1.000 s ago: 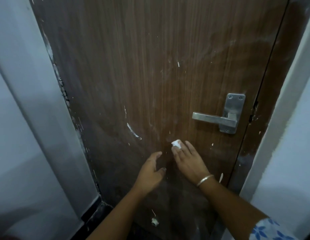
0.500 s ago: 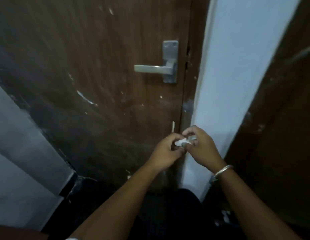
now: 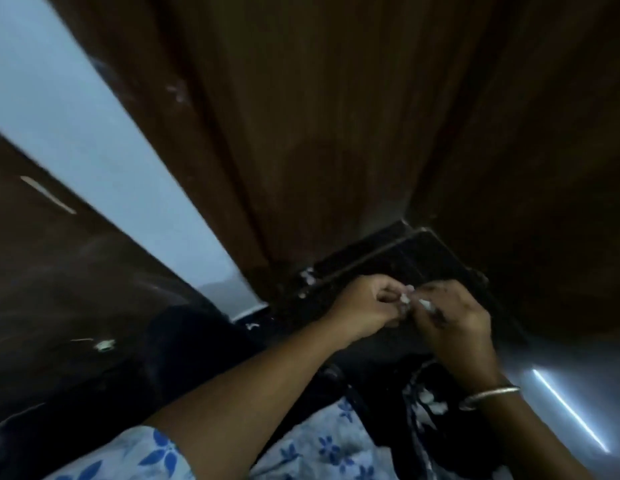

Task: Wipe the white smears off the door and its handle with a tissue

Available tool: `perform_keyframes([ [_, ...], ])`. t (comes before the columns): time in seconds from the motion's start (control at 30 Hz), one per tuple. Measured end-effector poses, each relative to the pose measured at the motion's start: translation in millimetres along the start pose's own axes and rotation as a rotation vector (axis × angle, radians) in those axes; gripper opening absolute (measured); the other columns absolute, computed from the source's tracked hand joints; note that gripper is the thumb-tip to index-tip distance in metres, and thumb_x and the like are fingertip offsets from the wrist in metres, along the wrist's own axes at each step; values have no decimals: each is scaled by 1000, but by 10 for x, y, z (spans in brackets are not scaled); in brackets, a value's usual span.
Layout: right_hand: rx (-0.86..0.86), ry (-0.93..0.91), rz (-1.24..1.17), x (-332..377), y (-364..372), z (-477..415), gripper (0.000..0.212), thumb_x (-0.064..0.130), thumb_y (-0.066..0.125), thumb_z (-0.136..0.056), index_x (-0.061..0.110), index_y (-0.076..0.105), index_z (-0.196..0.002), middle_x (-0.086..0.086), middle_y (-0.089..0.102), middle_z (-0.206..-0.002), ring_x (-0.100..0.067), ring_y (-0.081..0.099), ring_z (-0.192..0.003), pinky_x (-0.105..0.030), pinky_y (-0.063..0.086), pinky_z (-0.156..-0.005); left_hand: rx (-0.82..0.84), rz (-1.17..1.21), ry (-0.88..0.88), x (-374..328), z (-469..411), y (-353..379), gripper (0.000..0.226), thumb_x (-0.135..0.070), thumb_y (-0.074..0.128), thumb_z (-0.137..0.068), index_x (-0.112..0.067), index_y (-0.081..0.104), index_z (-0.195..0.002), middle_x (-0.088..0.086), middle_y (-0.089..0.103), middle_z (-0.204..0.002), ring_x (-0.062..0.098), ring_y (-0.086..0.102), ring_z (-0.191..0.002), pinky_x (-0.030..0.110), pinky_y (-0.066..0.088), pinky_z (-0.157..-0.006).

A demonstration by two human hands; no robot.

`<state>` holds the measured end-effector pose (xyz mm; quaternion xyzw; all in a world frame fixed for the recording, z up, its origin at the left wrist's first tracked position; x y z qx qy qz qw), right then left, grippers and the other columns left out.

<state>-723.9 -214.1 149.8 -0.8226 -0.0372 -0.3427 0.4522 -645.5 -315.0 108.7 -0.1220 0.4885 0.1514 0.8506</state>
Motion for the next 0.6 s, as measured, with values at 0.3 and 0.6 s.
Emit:
perform_keyframes([
  [0.3, 634, 500, 425, -1253, 148, 1158, 46, 23, 58, -88, 5, 47, -130, -20, 51, -124, -38, 56, -105, -40, 47, -84, 501, -329, -276, 565, -118, 1190, 56, -7, 53, -92, -11, 29, -142, 8, 29, -152, 19, 31, -138, 27, 36, -97],
  [0.6, 1026, 489, 426, -1504, 327, 1397, 67, 33, 49, -92, 12, 16, -147, -17, 54, -127, -33, 56, -110, -41, 49, -88, 555, -566, -286, 729, -111, 1295, 71, -22, 56, -92, -25, 13, -148, 0, 16, -157, 23, 24, -141, 38, 33, -109],
])
Point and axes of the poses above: each hand's wrist, its own z-axis away from the middle knuckle, its own y-axis out of the palm, x = y × z, the point moved 6 cm from there along -z, towards the middle knuckle
